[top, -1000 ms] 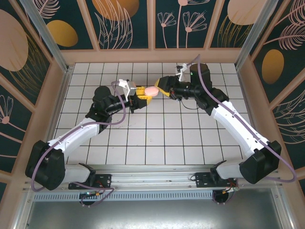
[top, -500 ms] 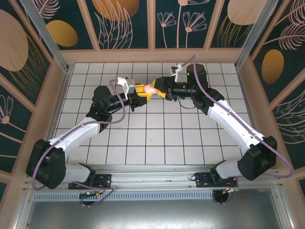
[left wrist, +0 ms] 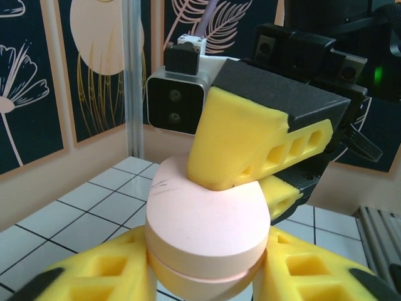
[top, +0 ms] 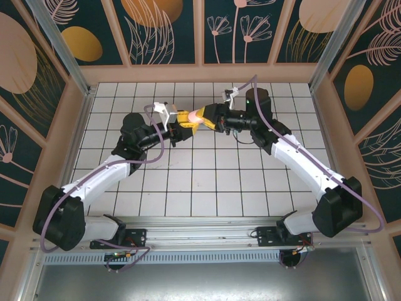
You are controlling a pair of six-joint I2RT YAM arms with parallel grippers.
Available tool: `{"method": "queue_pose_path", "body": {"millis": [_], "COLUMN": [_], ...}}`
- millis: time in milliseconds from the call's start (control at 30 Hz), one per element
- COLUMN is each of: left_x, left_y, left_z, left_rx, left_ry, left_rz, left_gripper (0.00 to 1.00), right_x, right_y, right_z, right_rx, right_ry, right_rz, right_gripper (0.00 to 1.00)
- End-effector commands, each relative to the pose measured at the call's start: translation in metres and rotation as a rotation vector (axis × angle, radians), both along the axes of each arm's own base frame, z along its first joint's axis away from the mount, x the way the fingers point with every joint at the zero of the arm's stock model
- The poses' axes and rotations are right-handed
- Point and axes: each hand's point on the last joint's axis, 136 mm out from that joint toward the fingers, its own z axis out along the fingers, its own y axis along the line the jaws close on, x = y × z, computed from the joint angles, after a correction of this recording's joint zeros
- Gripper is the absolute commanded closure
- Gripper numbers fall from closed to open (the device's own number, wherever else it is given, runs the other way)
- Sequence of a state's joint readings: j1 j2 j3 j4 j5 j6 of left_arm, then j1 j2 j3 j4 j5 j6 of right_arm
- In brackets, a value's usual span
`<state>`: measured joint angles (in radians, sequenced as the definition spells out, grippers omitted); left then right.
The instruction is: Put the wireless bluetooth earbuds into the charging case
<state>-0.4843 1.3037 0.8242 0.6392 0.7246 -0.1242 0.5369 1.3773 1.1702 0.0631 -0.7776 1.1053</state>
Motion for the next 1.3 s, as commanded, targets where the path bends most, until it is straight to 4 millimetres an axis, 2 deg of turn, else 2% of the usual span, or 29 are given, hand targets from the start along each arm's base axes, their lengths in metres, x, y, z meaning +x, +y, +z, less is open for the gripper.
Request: {"method": "queue_pose_path", "body": {"millis": [0, 100, 200, 267, 367, 467, 667, 800, 900, 1067, 1167, 1267], "left_x": [-0.005, -0.005, -0.003, -0.002, 0.0, 0.005, 0.01, 0.017, 0.026, 0.043, 0.046, 0.045], "left_y": [0.006, 0.008, 0.011, 0.013, 0.018, 0.023, 0.031, 0.04, 0.039, 0.033, 0.035, 0.035], "left_z": [0.006, 0.005, 0.001, -0.002, -0.005, -0.012, -0.022, -0.024, -0.021, -0.024, -0.026, -0.027], "left_rx": [0.023, 0.036, 0.057, 0.068, 0.079, 0.112, 0.169, 0.158, 0.127, 0.234, 0.246, 0.257], "left_ry": [-0.056, -0.066, -0.069, -0.07, -0.072, -0.057, -0.011, 0.027, 0.149, 0.226, 0.215, 0.2], "left_rz": [0.028, 0.043, 0.068, 0.09, 0.127, 0.171, 0.226, 0.298, 0.321, 0.332, 0.338, 0.333], "left_gripper": [0.51, 0.38, 0.31, 0.28, 0.25, 0.24, 0.28, 0.29, 0.3, 0.26, 0.26, 0.26], "right_x": [0.0, 0.008, 0.02, 0.029, 0.045, 0.058, 0.086, 0.097, 0.107, 0.117, 0.119, 0.117], "right_y": [-0.006, -0.016, -0.034, -0.048, -0.08, -0.118, -0.207, -0.244, -0.246, -0.244, -0.25, -0.255], "right_z": [0.013, 0.011, 0.004, -0.005, -0.027, -0.062, -0.165, -0.216, -0.243, -0.281, -0.294, -0.297], "right_rx": [0.043, 0.037, 0.01, -0.022, -0.102, -0.179, -0.385, -0.499, -0.555, -0.619, -0.638, -0.677], "right_ry": [-0.034, -0.022, -0.003, 0.018, 0.052, 0.08, 0.215, 0.274, 0.266, 0.308, 0.342, 0.355], "right_rz": [-0.033, -0.085, -0.153, -0.195, -0.273, -0.347, -0.501, -0.545, -0.475, -0.399, -0.405, -0.405], "right_gripper": [0.83, 0.84, 0.84, 0.85, 0.84, 0.84, 0.85, 0.86, 0.83, 0.83, 0.79, 0.69]}}
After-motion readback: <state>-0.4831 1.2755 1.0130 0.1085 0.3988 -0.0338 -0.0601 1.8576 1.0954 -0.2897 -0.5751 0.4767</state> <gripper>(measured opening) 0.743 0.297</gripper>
